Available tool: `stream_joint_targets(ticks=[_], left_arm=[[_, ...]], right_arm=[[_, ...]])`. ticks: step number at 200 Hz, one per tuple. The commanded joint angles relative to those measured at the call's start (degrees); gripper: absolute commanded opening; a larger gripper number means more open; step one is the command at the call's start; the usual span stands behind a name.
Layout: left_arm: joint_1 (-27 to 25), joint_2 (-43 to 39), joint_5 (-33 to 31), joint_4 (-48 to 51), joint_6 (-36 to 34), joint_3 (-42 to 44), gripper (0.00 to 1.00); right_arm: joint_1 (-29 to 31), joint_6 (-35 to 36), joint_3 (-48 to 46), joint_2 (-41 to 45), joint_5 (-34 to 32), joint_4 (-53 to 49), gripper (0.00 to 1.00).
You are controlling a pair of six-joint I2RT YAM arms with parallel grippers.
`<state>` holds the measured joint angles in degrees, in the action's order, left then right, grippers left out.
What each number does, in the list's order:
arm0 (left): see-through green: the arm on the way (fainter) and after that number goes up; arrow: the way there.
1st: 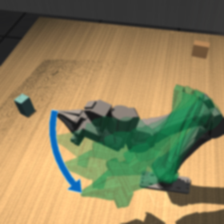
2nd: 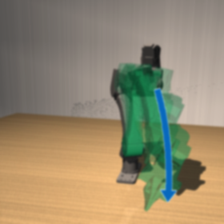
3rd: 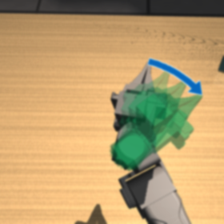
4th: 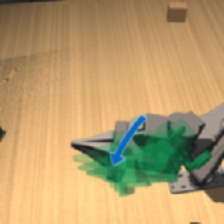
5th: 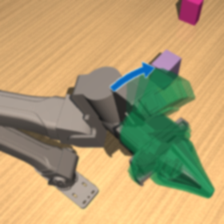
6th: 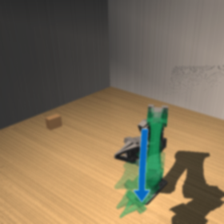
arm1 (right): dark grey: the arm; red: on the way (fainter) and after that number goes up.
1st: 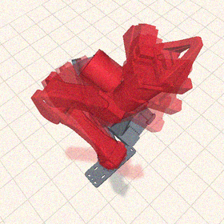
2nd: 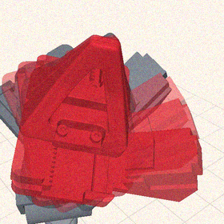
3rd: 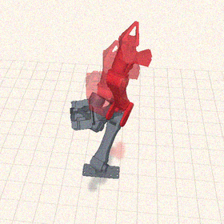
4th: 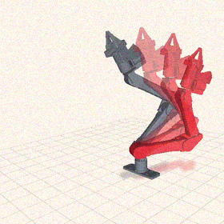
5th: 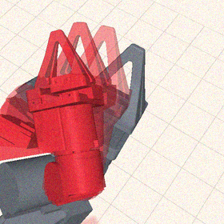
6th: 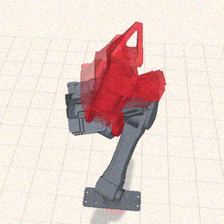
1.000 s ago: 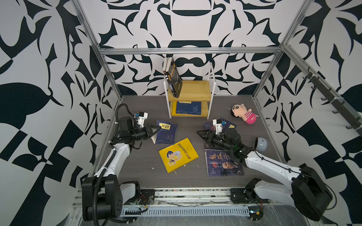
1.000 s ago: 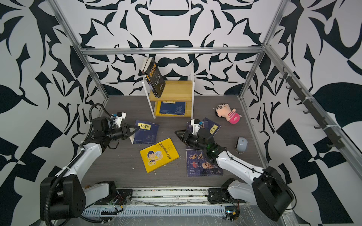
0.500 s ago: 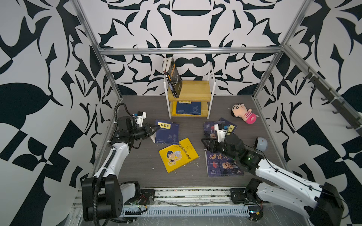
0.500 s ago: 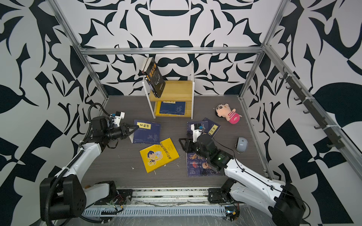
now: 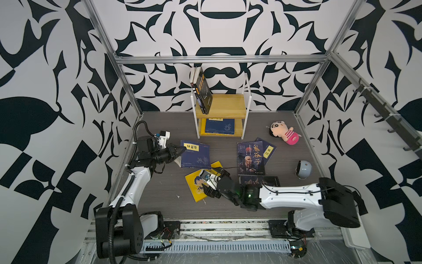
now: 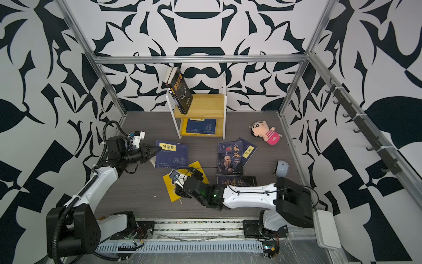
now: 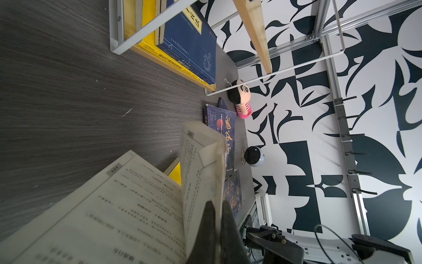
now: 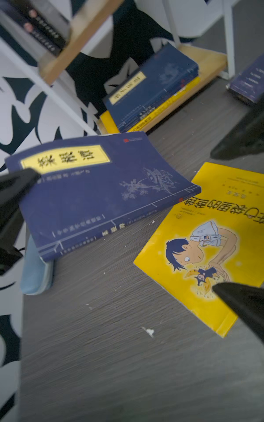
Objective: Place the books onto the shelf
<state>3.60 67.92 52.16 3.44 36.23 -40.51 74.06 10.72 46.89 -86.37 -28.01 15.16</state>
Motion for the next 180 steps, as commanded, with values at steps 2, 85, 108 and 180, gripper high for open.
stream_joint_targets(ticks=[2, 85, 108, 180], left_arm=[[0.14, -0.35, 0.09, 0.07, 0.42, -1.94, 0.00], [0.18, -0.50, -0.30, 0.25, 0.33, -1.63, 0.00], [0.17, -0.67, -0.93, 0.25, 0.16, -1.37, 0.00], [0.18, -1.44, -0.93, 0.56, -0.01, -1.04, 0.00]], right_arm=[[0.56, 13.18, 2.96, -3.80, -6.46, 10.14, 1.00], [-4.08, 19.75, 11.76, -19.34, -6.85, 23.23, 0.87], [-6.30, 18.11, 12.61, -21.43, -5.74, 25.36, 0.81], [-10.02, 18.36, 13.40, -22.99, 3.56, 26.94, 0.51]])
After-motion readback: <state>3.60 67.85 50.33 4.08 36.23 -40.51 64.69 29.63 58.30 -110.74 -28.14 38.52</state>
